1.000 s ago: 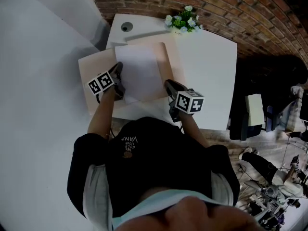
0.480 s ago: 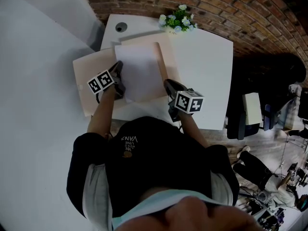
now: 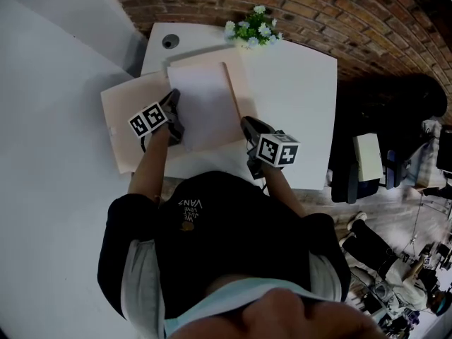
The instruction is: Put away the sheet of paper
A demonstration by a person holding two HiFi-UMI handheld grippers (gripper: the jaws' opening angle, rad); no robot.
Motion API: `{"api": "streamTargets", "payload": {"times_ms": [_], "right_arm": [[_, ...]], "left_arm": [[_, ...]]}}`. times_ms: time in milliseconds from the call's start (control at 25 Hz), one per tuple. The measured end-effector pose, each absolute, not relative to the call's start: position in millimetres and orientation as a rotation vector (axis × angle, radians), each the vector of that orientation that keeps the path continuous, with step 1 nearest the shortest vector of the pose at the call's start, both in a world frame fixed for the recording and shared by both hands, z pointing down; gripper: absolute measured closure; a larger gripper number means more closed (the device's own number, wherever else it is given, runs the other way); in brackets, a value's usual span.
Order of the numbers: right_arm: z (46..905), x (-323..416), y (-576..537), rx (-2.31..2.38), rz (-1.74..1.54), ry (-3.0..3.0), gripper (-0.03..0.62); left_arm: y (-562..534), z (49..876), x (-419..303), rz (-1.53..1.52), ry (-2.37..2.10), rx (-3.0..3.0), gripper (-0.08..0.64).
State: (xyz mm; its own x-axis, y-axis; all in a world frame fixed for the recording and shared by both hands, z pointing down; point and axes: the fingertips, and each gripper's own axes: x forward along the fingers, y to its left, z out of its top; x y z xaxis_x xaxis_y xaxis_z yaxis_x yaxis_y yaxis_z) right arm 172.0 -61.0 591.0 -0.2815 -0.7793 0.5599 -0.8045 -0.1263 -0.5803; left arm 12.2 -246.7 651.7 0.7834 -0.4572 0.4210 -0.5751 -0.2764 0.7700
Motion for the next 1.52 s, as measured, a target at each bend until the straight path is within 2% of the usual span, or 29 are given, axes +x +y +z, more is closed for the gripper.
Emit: {"api": "streamTargets", "payload": {"times_ms": [1520], "right_arm": [[597, 188, -51, 1.906, 1.436, -2.024, 0.555]], "left_arm": [[-241, 656, 63, 0.155, -0.718, 1.930, 0.559]]}}
